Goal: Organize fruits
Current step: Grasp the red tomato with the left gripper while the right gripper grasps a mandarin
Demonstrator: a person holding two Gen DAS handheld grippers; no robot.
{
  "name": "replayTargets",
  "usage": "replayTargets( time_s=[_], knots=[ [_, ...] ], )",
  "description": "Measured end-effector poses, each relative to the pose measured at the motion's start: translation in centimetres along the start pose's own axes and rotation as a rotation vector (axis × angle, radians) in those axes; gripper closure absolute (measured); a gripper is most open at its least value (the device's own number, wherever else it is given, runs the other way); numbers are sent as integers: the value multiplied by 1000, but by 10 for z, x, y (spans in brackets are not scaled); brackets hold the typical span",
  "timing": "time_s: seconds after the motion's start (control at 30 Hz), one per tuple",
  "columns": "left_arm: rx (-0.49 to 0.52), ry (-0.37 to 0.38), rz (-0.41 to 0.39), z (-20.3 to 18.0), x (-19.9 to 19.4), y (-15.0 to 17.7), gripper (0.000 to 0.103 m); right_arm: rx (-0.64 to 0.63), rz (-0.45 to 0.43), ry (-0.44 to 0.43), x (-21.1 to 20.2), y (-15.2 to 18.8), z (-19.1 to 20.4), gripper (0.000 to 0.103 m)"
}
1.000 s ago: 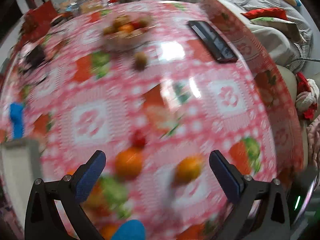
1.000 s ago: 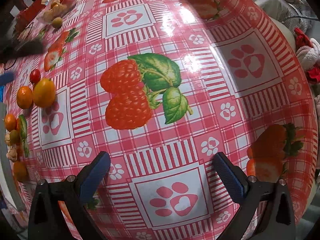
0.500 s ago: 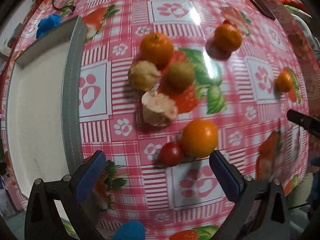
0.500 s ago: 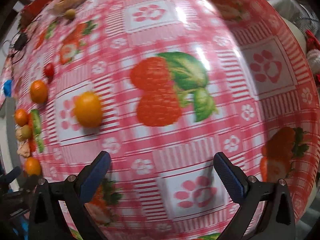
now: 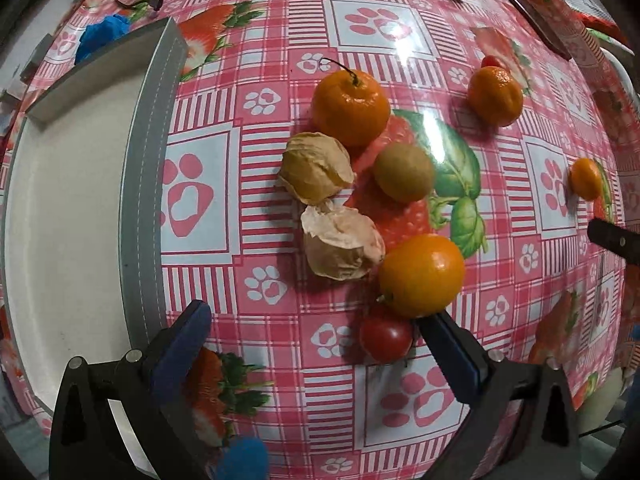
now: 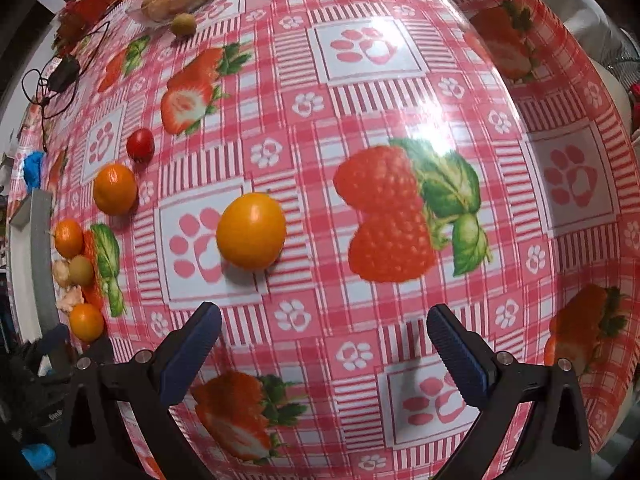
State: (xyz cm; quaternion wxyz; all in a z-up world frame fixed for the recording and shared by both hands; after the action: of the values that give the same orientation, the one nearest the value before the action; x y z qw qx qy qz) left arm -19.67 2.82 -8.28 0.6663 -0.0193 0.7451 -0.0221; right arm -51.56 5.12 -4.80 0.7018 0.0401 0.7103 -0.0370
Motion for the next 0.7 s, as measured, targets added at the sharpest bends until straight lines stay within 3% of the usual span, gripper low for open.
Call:
replayTargets(
  time_s=[0.1, 0.27, 0.43, 0.47, 0.53, 0.6, 0.63, 0.7],
  knots=[
    [-8, -4, 31, 1, 3, 9, 0, -11, -6, -7, -2, -16, 5, 0],
    [-43, 1, 89, -3, 9, -7, 1, -15, -31, -21, 0, -45, 22, 0],
    [-22, -1, 64, -18, 3, -2, 17, -45, -51, -32, -1, -80, 46, 2],
    [-9, -1, 58, -22, 0, 0, 23, -53, -57, -31, -2, -85, 51, 7],
    [-1, 0, 57, -29, -4, 1, 31, -75, -49, -52, 0, -93, 65, 33],
    [-8, 5, 53, -35, -7, 2, 42, -83, -43, -46, 1, -101, 77, 38],
    [-7, 4, 48, -37, -10, 3, 47, -89, -43, -48, 2, -103, 82, 50],
    [3, 7, 39, -40, -15, 9, 78, -103, -47, -40, 0, -110, 89, 70]
  ],
)
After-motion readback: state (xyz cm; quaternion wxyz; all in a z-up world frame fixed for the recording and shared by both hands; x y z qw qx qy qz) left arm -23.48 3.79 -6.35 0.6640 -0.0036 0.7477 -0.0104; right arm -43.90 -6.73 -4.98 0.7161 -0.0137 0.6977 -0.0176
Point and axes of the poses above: each gripper's, at about its wrist camera, not at the fingertips, and x roughly the way its jaws point, z to its left, y to its underside, the point moved 9 cm from there along x, roughly the way its jaws point, and after that the axes turned 6 degrees about y, right-handed, at the moved point
